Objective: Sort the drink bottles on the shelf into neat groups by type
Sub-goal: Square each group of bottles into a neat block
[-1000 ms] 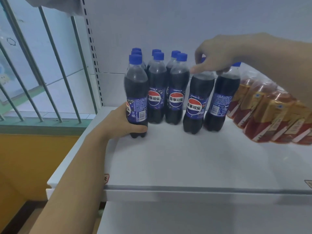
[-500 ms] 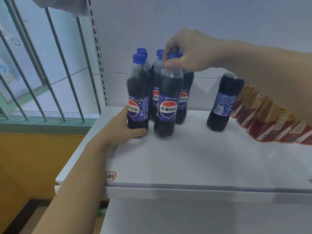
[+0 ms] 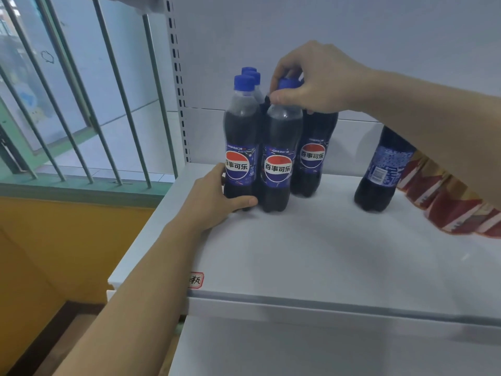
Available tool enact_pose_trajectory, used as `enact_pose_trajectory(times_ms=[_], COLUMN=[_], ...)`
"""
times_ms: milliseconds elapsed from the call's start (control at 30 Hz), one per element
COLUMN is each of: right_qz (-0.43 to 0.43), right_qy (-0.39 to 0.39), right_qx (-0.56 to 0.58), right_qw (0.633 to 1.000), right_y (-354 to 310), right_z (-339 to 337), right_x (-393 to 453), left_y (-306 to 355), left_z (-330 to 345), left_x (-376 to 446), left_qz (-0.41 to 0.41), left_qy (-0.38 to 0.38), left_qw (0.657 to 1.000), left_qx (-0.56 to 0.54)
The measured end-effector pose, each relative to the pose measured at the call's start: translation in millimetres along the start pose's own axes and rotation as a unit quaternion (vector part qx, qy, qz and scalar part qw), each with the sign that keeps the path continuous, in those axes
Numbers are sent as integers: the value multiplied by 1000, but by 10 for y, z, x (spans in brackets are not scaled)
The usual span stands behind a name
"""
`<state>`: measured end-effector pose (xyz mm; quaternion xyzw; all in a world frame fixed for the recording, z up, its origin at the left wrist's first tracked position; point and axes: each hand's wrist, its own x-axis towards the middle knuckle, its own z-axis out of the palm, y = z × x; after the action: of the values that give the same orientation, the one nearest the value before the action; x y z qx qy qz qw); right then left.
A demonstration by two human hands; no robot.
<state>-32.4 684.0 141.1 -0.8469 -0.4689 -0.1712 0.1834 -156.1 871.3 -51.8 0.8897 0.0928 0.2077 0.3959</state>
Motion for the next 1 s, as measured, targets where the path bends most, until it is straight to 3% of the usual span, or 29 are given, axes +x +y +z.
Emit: enact_pose_trajectory(times_ms=[367, 533, 633, 733, 833, 1000], right_qz=[11, -2, 78, 224, 265, 169], right_qy=[22, 132, 104, 27, -63, -34], right_qx=[-3, -79, -228, -346, -279, -147], right_qw=[1000, 988, 965, 911, 921, 974], right_y=[9, 268, 619, 840, 899, 808], right_z=[1, -280, -474, -534, -559, -651], right_x=[-190, -465, -628, -769, -807, -756], left_y=[41, 26, 15, 15, 15, 10], left_z=[100, 174, 219, 229, 225, 222], left_x=[31, 42, 56, 64, 54, 39], left_qz=[24, 31, 27, 24, 19, 17], left_qy=[17, 41, 39, 33, 32, 38], left_qw=[999, 998, 999, 999, 999, 999], left_qx=[17, 29, 27, 24, 21, 15])
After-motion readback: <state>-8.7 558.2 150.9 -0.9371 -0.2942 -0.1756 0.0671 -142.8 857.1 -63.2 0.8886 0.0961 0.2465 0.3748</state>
